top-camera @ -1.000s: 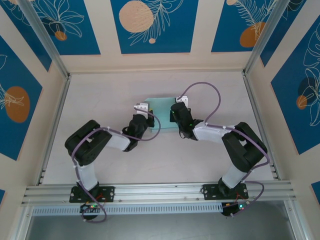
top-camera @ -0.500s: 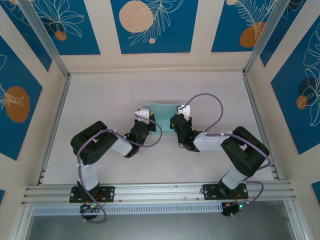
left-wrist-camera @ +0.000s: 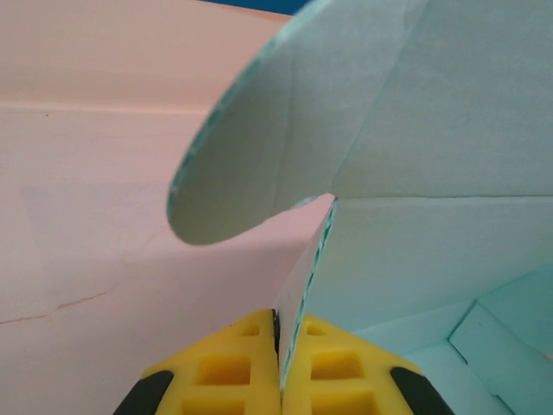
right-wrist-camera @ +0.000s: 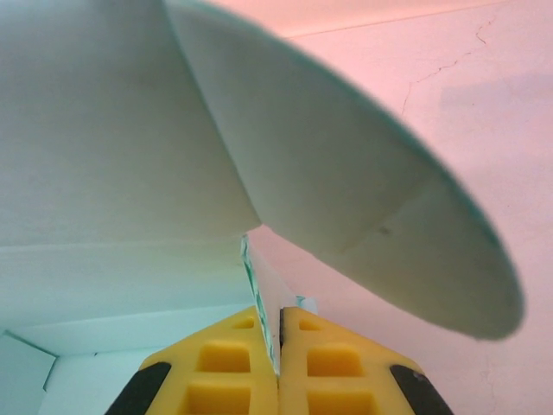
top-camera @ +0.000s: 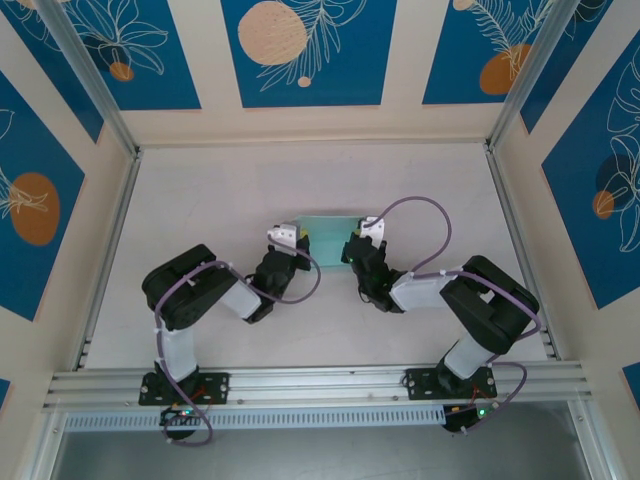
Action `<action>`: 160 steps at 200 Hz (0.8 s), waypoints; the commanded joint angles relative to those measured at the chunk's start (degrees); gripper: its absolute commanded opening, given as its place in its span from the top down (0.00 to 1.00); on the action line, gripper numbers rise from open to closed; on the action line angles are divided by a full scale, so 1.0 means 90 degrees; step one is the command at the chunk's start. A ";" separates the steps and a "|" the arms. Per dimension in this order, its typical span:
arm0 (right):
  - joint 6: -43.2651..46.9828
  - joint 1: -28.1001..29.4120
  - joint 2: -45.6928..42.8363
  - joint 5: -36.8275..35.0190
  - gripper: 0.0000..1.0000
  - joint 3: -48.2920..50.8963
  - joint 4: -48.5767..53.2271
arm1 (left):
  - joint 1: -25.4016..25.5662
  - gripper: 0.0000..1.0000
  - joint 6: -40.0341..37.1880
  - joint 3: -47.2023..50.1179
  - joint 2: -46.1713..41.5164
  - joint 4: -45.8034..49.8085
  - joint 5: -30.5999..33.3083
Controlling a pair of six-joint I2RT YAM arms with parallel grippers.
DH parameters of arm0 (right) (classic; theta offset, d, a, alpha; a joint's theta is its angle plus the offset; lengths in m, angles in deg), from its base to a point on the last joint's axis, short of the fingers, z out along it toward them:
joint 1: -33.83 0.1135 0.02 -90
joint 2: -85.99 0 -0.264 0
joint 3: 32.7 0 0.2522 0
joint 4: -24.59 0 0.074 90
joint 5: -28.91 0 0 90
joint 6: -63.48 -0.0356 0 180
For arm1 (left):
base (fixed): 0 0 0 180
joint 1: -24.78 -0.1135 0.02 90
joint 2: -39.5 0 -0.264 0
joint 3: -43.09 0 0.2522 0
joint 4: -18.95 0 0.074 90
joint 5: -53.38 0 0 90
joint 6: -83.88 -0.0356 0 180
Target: Fold the paper box
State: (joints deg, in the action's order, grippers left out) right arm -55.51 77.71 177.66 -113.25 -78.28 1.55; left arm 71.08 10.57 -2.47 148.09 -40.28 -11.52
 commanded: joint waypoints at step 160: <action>-0.0509 0.0263 0.0621 0.0051 0.94 0.0303 0.1090 | -0.0994 0.76 -0.0379 0.0215 -0.0103 0.1614 -0.5055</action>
State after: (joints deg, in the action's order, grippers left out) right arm -58.03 78.89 179.59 -117.97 -77.54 0.46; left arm 62.82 8.06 -1.13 145.30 -32.82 -40.46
